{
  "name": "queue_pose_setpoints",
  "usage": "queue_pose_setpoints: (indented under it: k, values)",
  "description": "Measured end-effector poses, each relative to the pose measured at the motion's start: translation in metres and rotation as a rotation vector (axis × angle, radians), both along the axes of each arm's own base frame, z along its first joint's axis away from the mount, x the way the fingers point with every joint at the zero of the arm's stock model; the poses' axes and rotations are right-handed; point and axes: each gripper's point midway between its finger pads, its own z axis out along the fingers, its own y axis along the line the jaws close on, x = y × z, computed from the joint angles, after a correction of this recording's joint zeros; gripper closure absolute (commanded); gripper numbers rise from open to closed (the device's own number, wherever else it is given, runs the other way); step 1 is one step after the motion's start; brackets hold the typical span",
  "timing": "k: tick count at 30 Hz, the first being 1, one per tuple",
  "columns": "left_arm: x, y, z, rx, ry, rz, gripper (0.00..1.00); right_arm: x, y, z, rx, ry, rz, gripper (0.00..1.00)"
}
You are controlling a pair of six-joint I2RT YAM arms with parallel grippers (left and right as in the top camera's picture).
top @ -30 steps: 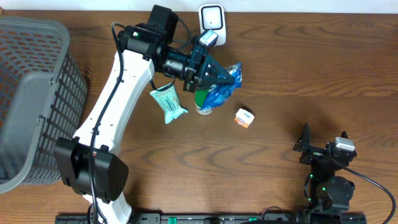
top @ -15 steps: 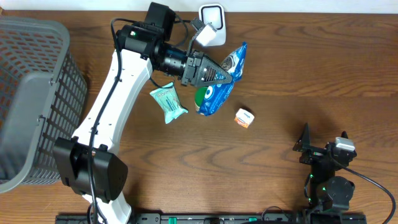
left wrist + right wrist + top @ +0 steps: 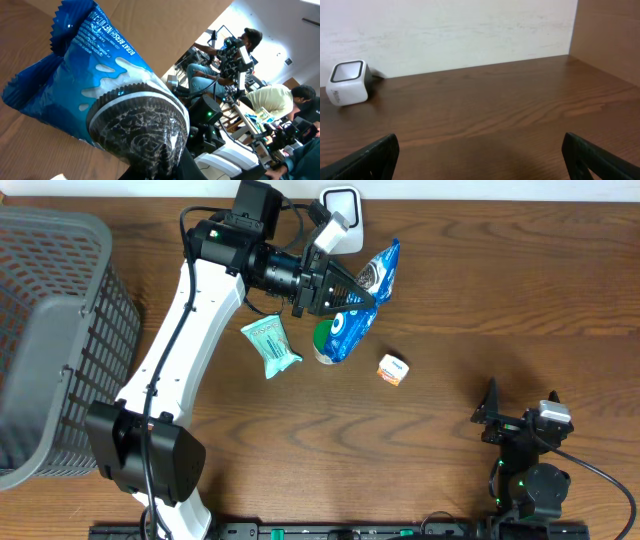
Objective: Scan the item barcode
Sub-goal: 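Hold the Oreo pack against the scanner face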
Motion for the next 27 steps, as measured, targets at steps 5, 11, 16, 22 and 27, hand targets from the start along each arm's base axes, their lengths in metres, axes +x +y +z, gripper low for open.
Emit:
queue_pose_setpoints:
  k: [5, 11, 16, 22, 27]
  values:
    - [0.001, 0.0, -0.001, 0.006, -0.011, 0.004, 0.93, 0.0, 0.0, 0.0, 0.0, 0.0, 0.0, 0.01]
    - [0.055, 0.0, -0.04, 0.267, -0.121, 0.228, 0.93, 0.0, 0.0, 0.0, 0.0, 0.0, 0.0, 0.01]
    - [0.123, 0.024, -0.063, 0.505, -0.198, 0.585, 0.93, 0.0, 0.0, 0.0, 0.0, 0.0, 0.0, 0.01]
    - [0.19, 0.05, -0.045, 0.589, -0.42, 0.923, 0.93, 0.0, 0.0, 0.0, 0.0, 0.0, 0.001, 0.01]
    - [0.238, 0.055, -0.056, 0.6, -0.536, 1.065, 0.93, 0.0, 0.0, 0.0, 0.0, 0.0, 0.001, 0.01]
